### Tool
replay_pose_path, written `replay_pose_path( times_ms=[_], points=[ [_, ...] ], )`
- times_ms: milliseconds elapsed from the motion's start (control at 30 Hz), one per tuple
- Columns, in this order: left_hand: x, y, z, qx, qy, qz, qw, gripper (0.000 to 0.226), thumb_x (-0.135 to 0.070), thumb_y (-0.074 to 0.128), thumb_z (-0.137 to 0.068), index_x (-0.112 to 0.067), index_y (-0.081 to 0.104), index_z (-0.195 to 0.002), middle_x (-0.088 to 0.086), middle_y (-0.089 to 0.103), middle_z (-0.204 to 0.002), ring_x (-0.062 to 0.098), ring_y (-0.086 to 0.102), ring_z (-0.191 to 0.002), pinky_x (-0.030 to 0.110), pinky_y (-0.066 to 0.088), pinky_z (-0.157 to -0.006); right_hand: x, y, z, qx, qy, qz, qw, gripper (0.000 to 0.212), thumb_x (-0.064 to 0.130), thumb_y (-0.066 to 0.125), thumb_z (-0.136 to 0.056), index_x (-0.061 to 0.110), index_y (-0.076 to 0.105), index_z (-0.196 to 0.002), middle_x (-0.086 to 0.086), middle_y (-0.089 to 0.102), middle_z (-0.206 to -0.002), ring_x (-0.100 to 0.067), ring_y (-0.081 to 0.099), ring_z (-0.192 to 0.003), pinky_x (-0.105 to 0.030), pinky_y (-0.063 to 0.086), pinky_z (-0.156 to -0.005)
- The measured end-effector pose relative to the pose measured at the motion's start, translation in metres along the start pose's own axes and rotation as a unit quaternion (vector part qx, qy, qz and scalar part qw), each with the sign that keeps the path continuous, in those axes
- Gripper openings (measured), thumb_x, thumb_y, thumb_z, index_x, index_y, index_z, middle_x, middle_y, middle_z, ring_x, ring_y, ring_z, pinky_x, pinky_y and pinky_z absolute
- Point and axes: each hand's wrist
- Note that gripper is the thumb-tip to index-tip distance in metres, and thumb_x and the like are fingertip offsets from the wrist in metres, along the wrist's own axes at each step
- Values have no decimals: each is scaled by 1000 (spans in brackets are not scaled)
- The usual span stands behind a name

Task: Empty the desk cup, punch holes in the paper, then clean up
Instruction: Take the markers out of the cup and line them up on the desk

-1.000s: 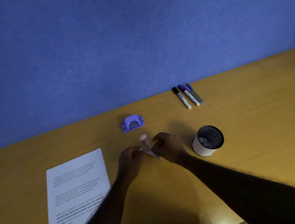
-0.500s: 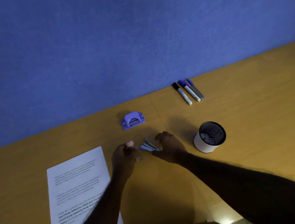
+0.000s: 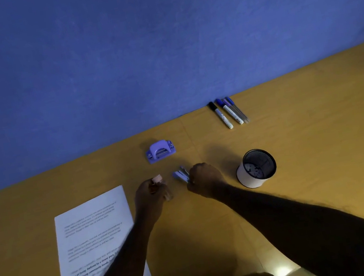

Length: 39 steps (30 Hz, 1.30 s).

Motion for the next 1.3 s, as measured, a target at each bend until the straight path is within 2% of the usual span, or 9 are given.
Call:
replay_pose_path(
  times_ms=[100, 267, 500, 700, 867, 967, 1100, 1200, 1300],
  points=[
    [1, 5, 0, 9, -1, -4, 1000, 2, -7, 63, -89, -6, 65, -88, 8, 71, -69, 14, 67, -60, 40, 58, -66, -3, 0, 2, 13, -2, 15, 1000, 29, 31, 65, -82, 11, 66, -103, -7, 63, -100, -22, 62, -86, -30, 48, -60],
    [5, 7, 2, 6, -23, -19, 1000, 17, -12, 66, -89, -4, 65, -104, 11, 71, -85, 25, 69, -79, 45, 59, -75, -7, 4, 8, -4, -9, -13, 1000, 39, 31, 69, -82, 16, 60, -117, -6, 57, -114, -21, 59, -96, -34, 54, -73],
    [5, 6, 3, 5, -21, -23, 1000, 18, -13, 65, -89, -3, 66, -104, 15, 71, -89, 31, 69, -84, 48, 58, -77, -3, 5, 6, -14, 11, -57, 998, 34, 24, 68, -84, 18, 56, -116, -5, 61, -107, -16, 57, -88, -31, 53, -69],
    [2, 8, -1, 17, -14, -4, 1000, 11, -11, 63, -90, -5, 66, -100, 10, 72, -78, 24, 69, -73, 40, 57, -70, -7, -5, 5, -44, 33, -117, 992, 43, 25, 73, -80, 19, 56, -119, -2, 63, -104, -15, 61, -85, -33, 57, -68],
    [-9, 28, -11, 30, 7, -10, 999, 6, -10, 62, -90, -9, 67, -87, 9, 70, -67, 20, 66, -61, 41, 56, -69, -20, -38, -2, -114, 34, -140, 983, 37, 24, 71, -75, 17, 63, -110, -7, 68, -99, -22, 64, -81, -32, 50, -62],
    [-18, 44, -22, 39, 9, -4, 999, 9, -11, 64, -89, -4, 67, -85, 17, 71, -69, 31, 69, -68, 49, 59, -74, -38, -65, -10, -151, 42, -141, 977, 33, 22, 69, -73, 15, 69, -105, -6, 69, -95, -23, 63, -81, -25, 41, -62],
    [-32, 68, -38, 49, 21, -3, 999, 16, -14, 67, -88, -4, 67, -76, 18, 70, -69, 36, 68, -72, 57, 55, -79, -72, -103, -19, -173, 74, -128, 974, 4, 18, 67, -71, 20, 63, -73, 1, 58, -74, -20, 57, -71, -24, 28, -56],
    [-44, 85, -49, 78, 40, -18, 996, 24, -20, 64, -90, -7, 67, -70, 11, 70, -64, 29, 70, -70, 55, 55, -81, -104, -125, -28, -206, 111, -136, 963, 19, 17, 68, -69, 23, 52, -61, -5, 57, -68, -24, 55, -67, -25, 27, -59],
    [-55, 102, -60, 97, 44, -17, 994, 26, -26, 63, -85, -8, 67, -66, 11, 70, -64, 31, 70, -73, 56, 54, -84, -141, -136, -45, -211, 140, -113, 961, 10, 16, 68, -70, 13, 60, -64, -14, 64, -76, -32, 59, -74, -29, 31, -59]
  ],
)
Point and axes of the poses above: each hand's wrist, its own z-axis away from the middle knuckle, its own y-axis out of the palm, x = y × z
